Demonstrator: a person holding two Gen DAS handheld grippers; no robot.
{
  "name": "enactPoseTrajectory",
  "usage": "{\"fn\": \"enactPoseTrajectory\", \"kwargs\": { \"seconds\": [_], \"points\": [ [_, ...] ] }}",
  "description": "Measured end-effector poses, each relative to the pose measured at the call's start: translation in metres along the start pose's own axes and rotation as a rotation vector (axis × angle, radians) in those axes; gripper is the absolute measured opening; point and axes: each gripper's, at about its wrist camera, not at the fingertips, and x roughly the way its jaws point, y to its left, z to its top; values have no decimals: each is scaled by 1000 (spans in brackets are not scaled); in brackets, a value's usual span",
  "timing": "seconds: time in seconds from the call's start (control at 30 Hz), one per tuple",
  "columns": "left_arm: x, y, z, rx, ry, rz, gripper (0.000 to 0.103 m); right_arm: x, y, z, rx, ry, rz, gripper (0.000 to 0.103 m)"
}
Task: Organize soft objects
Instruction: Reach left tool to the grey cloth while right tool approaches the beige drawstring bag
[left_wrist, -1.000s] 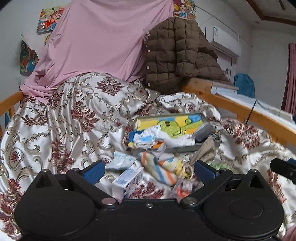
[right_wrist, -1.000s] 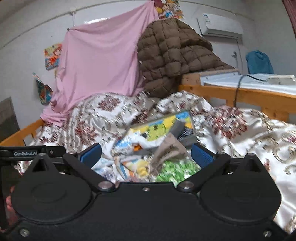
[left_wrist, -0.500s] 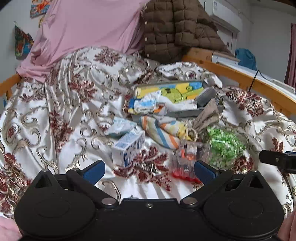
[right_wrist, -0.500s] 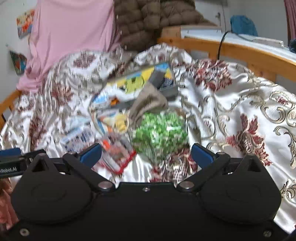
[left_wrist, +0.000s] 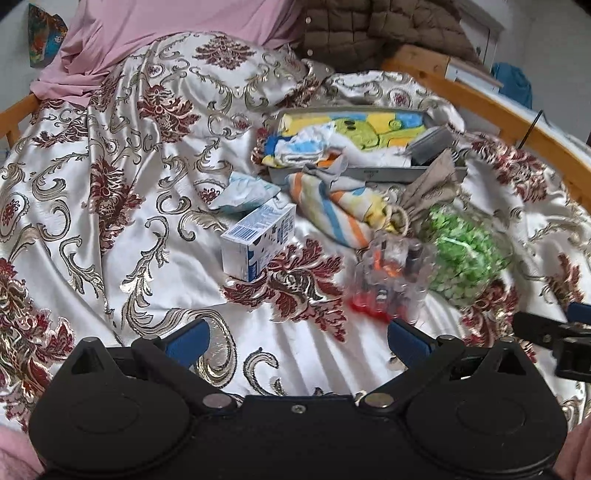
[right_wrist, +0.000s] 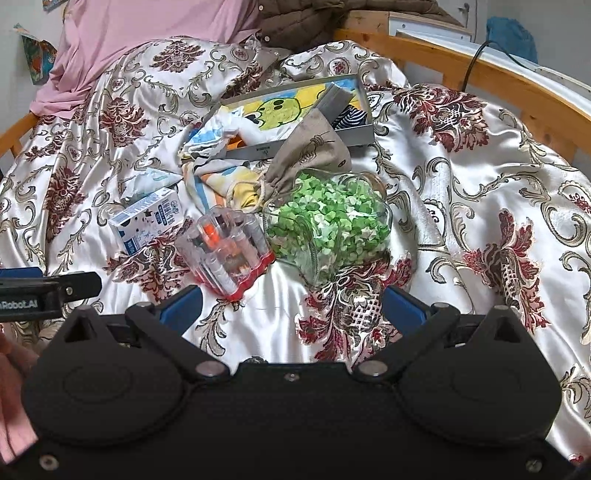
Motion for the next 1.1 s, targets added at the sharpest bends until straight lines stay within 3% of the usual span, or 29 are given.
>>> {"fn": "enactPoseTrajectory", "kwargs": {
  "seconds": [0.23, 0.43, 0.63, 0.87, 1.1],
  "points": [
    [22, -3, 18, 19, 16, 11, 102, 15, -9, 8, 50, 29, 17, 103],
    [37, -14, 42, 59, -92, -31, 102, 37, -22, 22, 123, 25, 77, 103],
    [61, -25, 66, 131, -204, -73, 102, 52, -32, 39, 150, -79, 112, 103],
    [103, -21, 90, 141, -278, -126, 102, 86, -39, 72, 81, -223, -22, 103],
    [135, -4, 113, 157, -281, -236, 100, 147, -58, 112, 163, -230, 58, 103]
  ]
}}
